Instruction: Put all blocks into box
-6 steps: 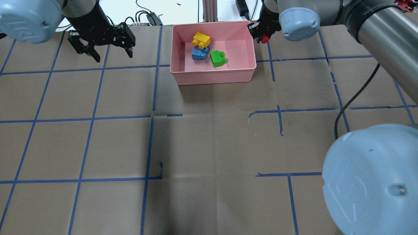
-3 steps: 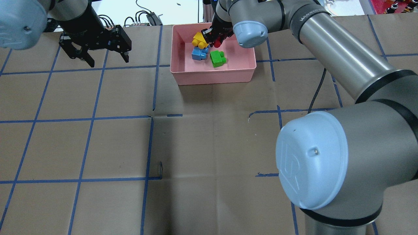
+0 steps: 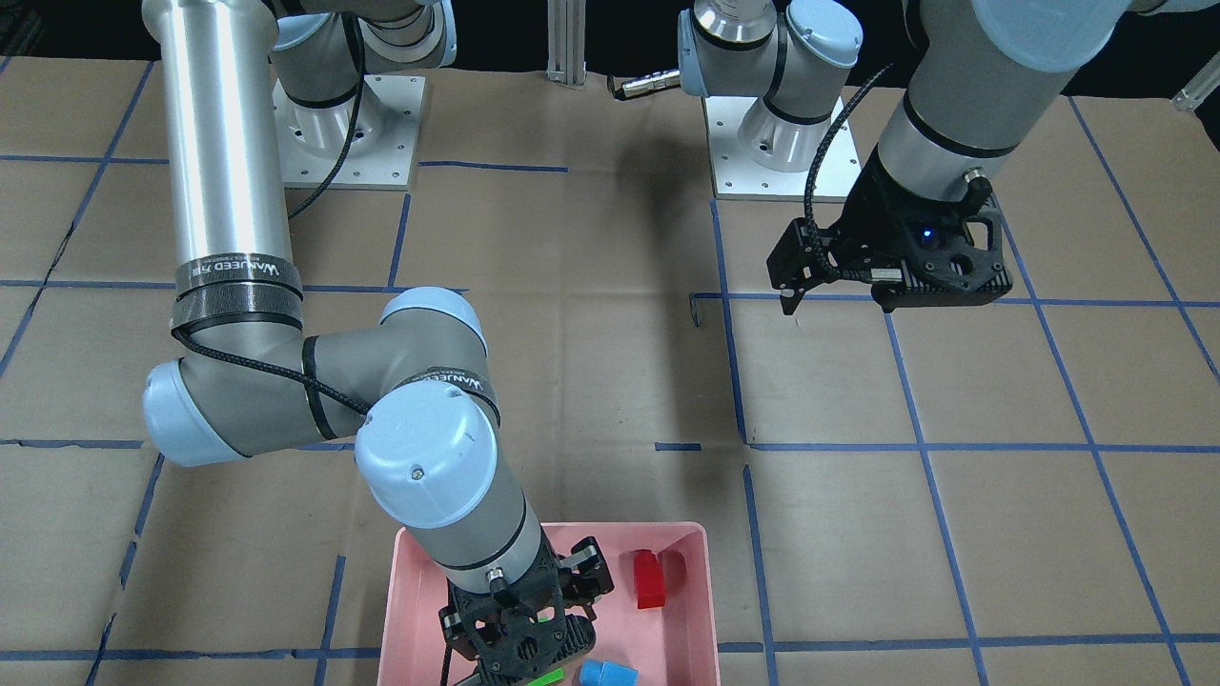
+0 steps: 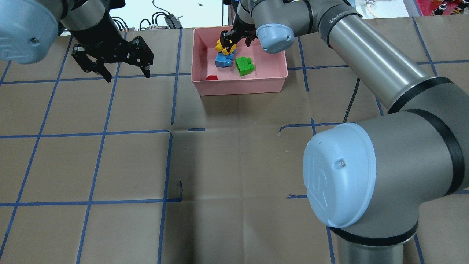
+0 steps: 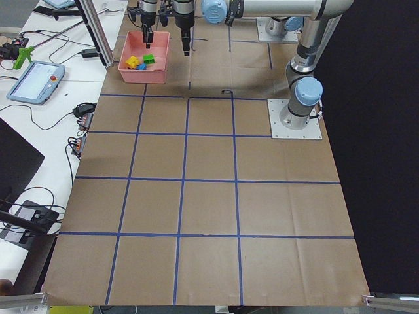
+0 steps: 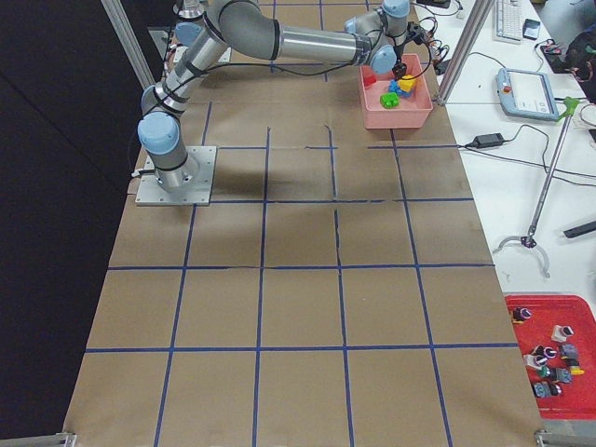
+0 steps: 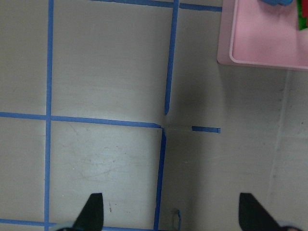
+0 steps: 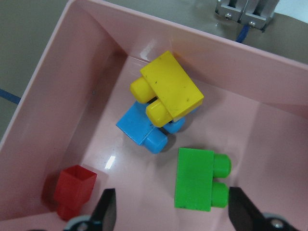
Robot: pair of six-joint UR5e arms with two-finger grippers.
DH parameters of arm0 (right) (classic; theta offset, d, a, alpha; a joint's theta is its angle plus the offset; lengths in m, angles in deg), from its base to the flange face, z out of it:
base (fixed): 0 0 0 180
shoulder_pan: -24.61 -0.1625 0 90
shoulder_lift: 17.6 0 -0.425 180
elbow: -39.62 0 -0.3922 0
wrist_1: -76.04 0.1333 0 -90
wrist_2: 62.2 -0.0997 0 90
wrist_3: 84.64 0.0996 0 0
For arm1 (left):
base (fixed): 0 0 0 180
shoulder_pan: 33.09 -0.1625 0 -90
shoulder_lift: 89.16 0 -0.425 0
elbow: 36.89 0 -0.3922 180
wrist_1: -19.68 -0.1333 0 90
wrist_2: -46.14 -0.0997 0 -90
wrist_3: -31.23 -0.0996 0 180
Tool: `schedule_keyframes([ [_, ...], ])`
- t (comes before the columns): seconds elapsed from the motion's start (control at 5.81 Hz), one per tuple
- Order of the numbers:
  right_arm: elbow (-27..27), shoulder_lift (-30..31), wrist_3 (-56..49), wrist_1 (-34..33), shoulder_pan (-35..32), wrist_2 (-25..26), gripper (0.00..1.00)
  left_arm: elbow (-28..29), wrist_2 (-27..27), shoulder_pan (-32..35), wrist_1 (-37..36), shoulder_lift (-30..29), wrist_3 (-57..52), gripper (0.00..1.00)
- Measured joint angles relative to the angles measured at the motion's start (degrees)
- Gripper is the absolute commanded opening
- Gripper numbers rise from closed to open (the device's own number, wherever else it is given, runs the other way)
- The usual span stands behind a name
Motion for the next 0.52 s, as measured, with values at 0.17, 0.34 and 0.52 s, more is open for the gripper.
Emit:
schedule_keyframes([
  [0.17, 0.41, 0.6, 0.01, 0.65, 0.54, 0.1, 1.0, -0.38, -0.23, -0.14, -0.12, 0.03, -2.79, 1.0],
  [0.34, 0.99, 2.64, -0.07, 3.44, 2.22, 0.2, 1.0, -0.53, -0.41, -0.41, -0.35, -0.1, -4.02, 1.0],
  [0.52, 1.31, 5.71, -0.16, 9.49, 4.52, 0.23, 1.0, -0.57, -0.46, -0.59, -0.52, -0.12, -4.34, 1.0],
])
